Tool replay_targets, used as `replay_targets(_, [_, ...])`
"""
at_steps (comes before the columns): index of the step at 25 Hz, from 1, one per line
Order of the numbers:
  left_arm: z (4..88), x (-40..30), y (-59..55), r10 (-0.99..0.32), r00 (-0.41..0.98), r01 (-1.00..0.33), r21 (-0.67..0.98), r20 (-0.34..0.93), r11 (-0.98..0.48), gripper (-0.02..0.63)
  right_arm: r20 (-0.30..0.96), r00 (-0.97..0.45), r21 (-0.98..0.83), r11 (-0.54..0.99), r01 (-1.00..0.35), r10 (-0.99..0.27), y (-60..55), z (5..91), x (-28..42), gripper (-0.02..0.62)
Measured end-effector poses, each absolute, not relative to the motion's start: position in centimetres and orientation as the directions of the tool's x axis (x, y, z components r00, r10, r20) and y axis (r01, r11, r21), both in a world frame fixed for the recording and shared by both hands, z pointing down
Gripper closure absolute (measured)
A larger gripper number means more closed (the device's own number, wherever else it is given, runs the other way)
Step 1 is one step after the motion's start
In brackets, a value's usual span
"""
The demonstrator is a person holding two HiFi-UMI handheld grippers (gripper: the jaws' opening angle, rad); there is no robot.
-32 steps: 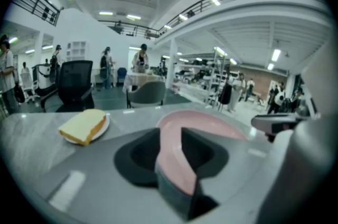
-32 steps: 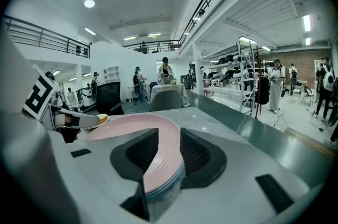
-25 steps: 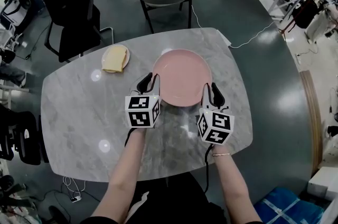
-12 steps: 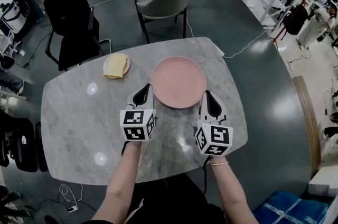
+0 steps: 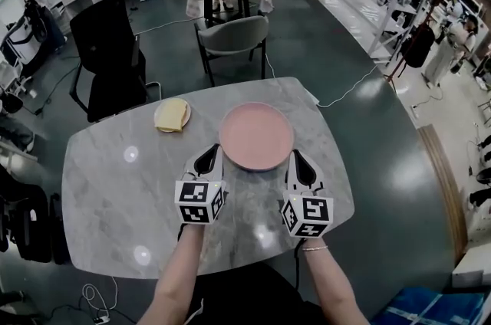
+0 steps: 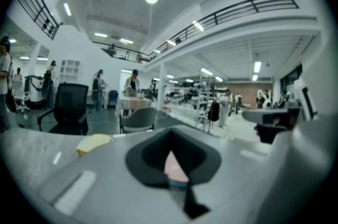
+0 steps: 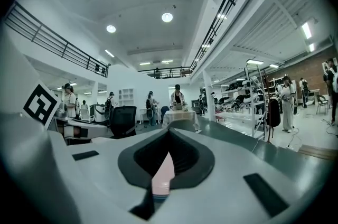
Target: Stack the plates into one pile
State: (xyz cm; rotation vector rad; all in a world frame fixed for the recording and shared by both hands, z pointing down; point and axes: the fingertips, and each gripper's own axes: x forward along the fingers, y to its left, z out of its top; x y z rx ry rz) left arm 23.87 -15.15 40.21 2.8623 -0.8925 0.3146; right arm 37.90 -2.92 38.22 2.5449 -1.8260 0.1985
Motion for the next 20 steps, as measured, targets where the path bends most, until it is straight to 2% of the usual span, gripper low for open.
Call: replay_targets(20, [39.3,23.6,-14.8,-0.533,0.817,-0.556,0.058,0.218,-0.829,0.6,0.113,0.291,-0.066,-0.299,-0.952,-0.95,-3.3,38.2,36.5,0.591])
